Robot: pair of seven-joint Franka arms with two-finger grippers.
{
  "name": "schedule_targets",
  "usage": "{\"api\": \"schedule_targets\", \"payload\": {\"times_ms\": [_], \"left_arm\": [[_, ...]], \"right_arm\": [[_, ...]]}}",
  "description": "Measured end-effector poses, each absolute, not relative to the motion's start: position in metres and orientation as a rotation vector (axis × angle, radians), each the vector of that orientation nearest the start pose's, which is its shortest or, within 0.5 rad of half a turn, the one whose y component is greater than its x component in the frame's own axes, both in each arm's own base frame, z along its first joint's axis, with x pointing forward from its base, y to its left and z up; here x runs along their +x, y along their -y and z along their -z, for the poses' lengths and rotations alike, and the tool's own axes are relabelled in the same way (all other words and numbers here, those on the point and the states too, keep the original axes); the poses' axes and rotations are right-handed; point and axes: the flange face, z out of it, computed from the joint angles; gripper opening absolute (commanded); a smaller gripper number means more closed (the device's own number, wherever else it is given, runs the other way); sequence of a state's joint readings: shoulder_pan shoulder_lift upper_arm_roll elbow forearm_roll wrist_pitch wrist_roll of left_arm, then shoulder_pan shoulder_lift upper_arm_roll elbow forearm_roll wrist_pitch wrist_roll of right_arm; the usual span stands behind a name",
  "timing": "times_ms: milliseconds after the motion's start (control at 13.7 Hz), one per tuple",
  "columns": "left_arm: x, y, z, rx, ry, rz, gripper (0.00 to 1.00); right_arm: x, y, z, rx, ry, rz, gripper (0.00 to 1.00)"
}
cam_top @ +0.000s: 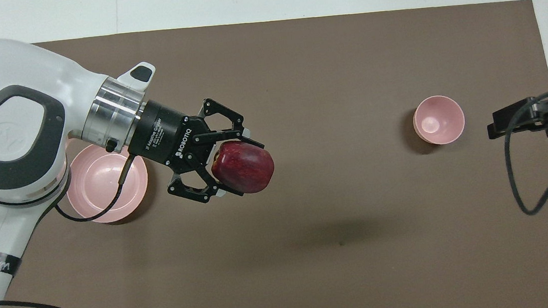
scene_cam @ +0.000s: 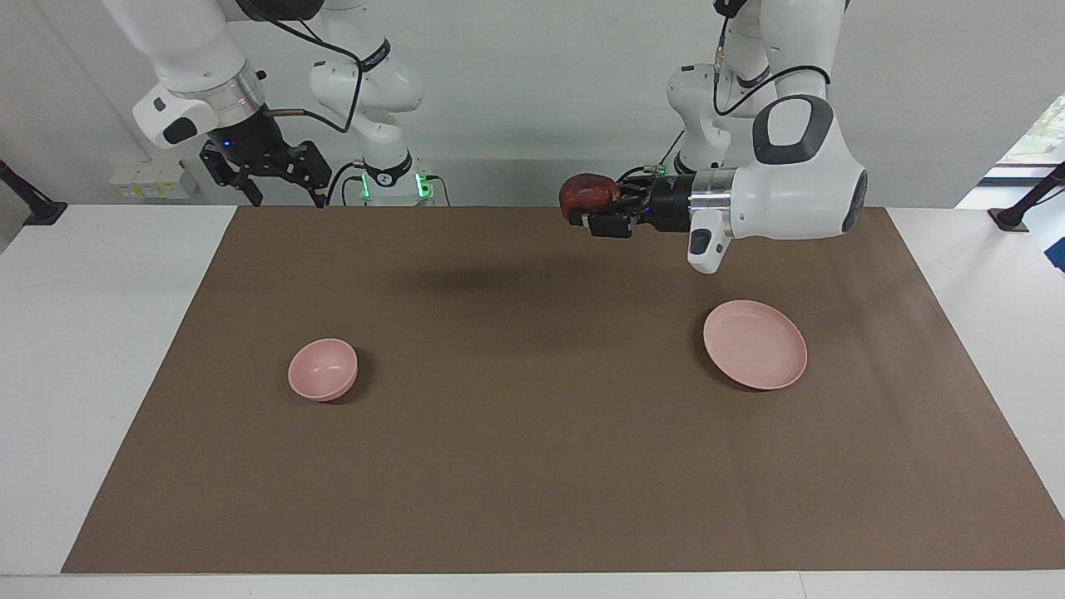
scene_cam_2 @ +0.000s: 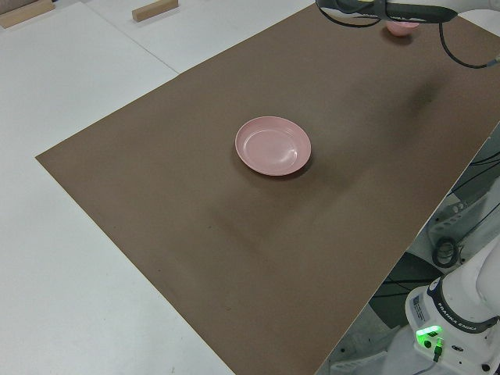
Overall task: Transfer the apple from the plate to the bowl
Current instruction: 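Lift the apple with the left gripper while the right gripper approaches, then close the right gripper on the apple held by the left gripper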
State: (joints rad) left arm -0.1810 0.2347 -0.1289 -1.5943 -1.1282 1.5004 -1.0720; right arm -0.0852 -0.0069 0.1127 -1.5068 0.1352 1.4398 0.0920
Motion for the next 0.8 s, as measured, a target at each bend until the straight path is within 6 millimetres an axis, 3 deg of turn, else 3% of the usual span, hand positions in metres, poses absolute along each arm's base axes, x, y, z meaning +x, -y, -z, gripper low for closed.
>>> {"api": "schedule_targets", "payload": {"times_ms": [438, 803], "left_arm": [[0.55, 0.283, -0.523, 1.819, -0.96, 1.284, 0.0], [0.547, 0.296, -0.533, 1.711, -0.915, 1.341, 0.0]], "right_arm": [[0.543, -0.129, -0.663, -2.725, 0.079, 0.064, 1.0], [0.537, -0.161, -0.656, -2.477, 0.07, 0.023, 1.0]]}}
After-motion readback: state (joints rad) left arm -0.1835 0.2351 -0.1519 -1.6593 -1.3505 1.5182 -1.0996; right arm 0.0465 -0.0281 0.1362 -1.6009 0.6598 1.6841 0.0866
